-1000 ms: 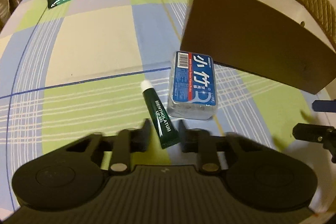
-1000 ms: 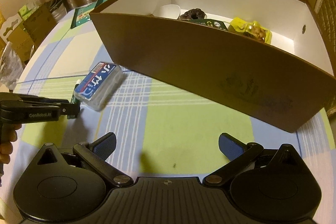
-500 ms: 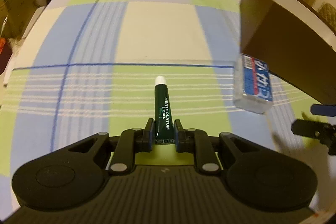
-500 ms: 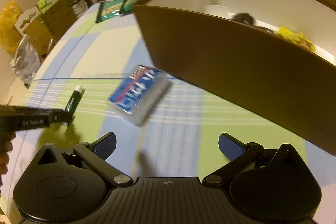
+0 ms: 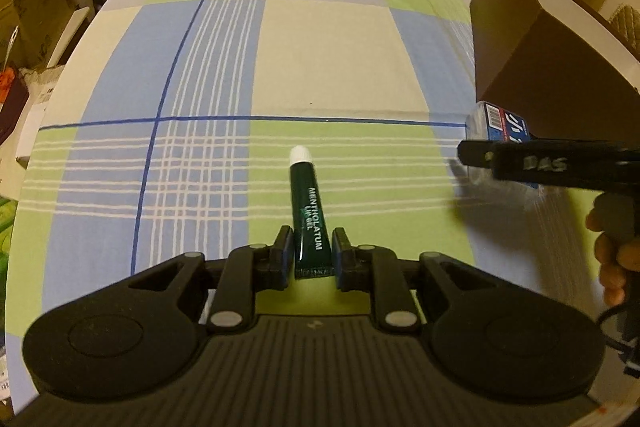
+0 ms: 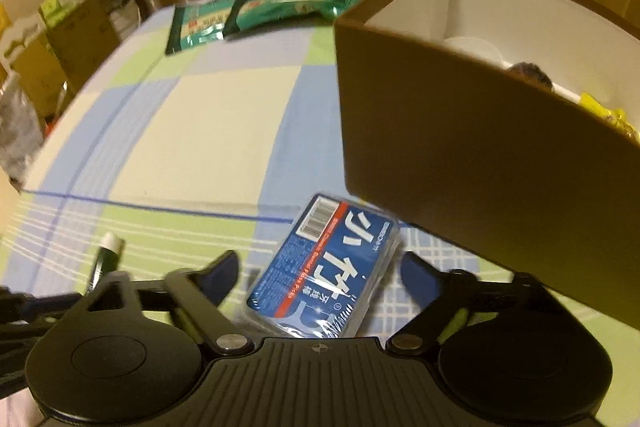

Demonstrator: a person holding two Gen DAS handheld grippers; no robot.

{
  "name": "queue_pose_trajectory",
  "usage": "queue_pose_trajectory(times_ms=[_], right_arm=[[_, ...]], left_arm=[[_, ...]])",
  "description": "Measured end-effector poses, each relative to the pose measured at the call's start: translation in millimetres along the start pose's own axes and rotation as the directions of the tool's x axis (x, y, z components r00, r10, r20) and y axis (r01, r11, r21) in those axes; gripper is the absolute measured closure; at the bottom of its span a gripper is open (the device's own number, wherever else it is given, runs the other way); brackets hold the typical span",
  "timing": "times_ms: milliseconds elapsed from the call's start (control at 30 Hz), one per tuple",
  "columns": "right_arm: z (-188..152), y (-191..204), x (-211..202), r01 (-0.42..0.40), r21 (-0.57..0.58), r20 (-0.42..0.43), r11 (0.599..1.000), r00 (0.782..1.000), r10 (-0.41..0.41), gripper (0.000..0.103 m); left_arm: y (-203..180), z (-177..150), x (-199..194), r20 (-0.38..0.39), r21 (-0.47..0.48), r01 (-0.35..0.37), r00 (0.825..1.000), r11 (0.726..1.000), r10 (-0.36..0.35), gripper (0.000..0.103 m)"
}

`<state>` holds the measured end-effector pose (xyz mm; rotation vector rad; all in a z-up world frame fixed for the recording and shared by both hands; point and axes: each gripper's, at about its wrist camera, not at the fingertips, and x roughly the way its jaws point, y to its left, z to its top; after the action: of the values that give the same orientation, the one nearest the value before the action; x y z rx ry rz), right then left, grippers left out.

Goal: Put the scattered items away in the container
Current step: 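Grasp the blue floss-pick box with the right tool while the left tool holds the lip balm, then lift and carry the lip balm and floss-pick box over the box with both tools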

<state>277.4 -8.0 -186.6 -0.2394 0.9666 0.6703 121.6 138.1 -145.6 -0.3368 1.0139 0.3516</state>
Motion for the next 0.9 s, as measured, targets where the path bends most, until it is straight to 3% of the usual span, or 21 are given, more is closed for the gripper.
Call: queue_pose_trajectory(times_ms=[133, 300, 367, 400, 567, 733, 900], right_arm=[[-7.6, -4.3, -4.3, -0.007, -0.057, -0.003, 0.998, 1.0, 0.007, 0.047], [-22.6, -22.4, -16.3, -0.013, -0.109, -0.018, 0.994, 1.0, 0.011, 0.048], [-30.9, -31.1, -25.1, -0.012, -0.11, -0.022, 0.994, 1.0, 0.01, 0.048], [-35.2, -36.1, -29.2, -0.016, -0.108, -0.024, 0.994, 1.0, 0.014, 0.048], [-62.1, -62.2, -53.6, -0.02, -0.11, -0.028, 0.994, 0.999, 0.017, 0.048], [-91.6, -83.9, -80.8, -0.004, -0.097, -0.036, 0.995, 0.999, 0.0, 0.048], [-112.0, -98.7, -101.3, 0.012, -0.079, -0.042, 0.997, 0.999, -0.016, 0.048]], left_arm=[[-1.4, 6.6, 5.1, 0.002, 0.006, 0.007, 1.0, 1.0, -0.007, 0.079], [-4.9, 15.7, 12.6, 0.015, 0.017, 0.005, 1.0, 1.0, -0.005, 0.079], [-8.8, 16.7, 15.1, 0.024, 0.039, 0.006, 1.0, 0.999, -0.007, 0.085], [-11.0, 16.5, 16.0, 0.025, 0.049, 0.016, 1.0, 0.999, -0.018, 0.089], [-37.5, 2.8, 13.7, 0.006, 0.104, 0.105, 0.994, 0.989, -0.106, 0.089], [-88.1, -28.5, 2.3, -0.051, 0.204, 0.223, 0.975, 0.953, -0.217, 0.089], [-118.9, -46.4, -4.7, -0.085, 0.244, 0.252, 0.968, 0.936, -0.238, 0.089]])
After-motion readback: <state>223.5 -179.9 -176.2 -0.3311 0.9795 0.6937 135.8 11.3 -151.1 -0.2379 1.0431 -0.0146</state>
